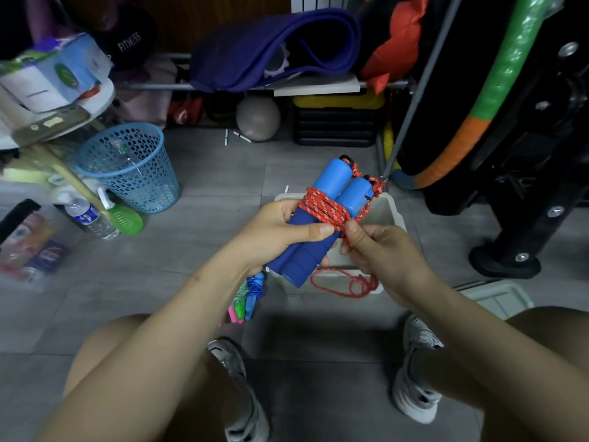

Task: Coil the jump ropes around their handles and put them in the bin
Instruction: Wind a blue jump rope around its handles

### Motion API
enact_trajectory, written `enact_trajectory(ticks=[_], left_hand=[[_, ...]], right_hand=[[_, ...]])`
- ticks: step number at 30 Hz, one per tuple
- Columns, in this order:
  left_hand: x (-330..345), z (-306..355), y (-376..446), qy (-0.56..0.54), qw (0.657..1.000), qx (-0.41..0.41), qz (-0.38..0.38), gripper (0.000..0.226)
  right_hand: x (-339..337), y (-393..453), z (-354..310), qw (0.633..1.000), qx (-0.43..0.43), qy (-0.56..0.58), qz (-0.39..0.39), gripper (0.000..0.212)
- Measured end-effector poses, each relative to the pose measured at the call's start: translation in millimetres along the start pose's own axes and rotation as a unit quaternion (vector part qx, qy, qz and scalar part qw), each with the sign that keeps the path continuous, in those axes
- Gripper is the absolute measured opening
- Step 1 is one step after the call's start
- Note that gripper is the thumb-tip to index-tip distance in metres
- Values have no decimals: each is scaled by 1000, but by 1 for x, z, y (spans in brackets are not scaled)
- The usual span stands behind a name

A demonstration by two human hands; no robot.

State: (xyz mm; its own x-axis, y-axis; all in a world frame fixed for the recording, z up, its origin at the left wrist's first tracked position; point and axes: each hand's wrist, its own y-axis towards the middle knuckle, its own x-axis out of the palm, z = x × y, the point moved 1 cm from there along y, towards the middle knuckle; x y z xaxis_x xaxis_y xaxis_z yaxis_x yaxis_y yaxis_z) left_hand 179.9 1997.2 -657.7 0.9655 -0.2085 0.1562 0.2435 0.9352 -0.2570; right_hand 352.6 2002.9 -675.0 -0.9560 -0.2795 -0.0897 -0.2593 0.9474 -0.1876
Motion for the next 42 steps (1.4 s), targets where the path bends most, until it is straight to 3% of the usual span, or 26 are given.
enact_trajectory(ticks=[7,11,14,16,19,24,27,29,31,34,37,39,42], left_hand=[[7,0,-2,-30,999,-13,20,37],[7,0,-1,-68,997,-24,10,29],[4,1,0,-89,996,-18,7,25],[4,3,-2,-55,998,-10,6,28],[7,4,0,-26,1000,1,6,33],[6,2,7,-3,999,17,35,37],[-1,-2,11,33,996,7,88,34],[-7,-2,14,76,991,15,113,29],[-11,-4,17,133,986,21,97,31],[-7,-8,17,252,968,20,9,37],[1,-7,13,311,948,30,-65,43],[5,-4,10,331,936,40,-111,39],[6,2,6,377,914,24,-152,36]], right_hand=[[4,3,-1,993,-15,-36,110,54],[6,0,-2,998,-11,-2,61,62],[7,-2,-1,999,-28,17,7,79],[6,-3,-3,999,-46,-5,14,68],[1,-2,-9,998,-45,-18,36,25],[-2,4,-10,998,-16,-51,38,38],[-7,4,-21,991,26,-128,4,33],[-14,4,-32,969,-25,-245,-13,28],[-18,4,-42,919,-130,-371,-36,25],[-16,1,-45,834,-254,-489,-28,25],[-14,1,-44,783,-336,-523,-19,35],[-12,1,-44,767,-368,-524,-30,33],[-8,2,-41,788,-381,-481,-38,28]])
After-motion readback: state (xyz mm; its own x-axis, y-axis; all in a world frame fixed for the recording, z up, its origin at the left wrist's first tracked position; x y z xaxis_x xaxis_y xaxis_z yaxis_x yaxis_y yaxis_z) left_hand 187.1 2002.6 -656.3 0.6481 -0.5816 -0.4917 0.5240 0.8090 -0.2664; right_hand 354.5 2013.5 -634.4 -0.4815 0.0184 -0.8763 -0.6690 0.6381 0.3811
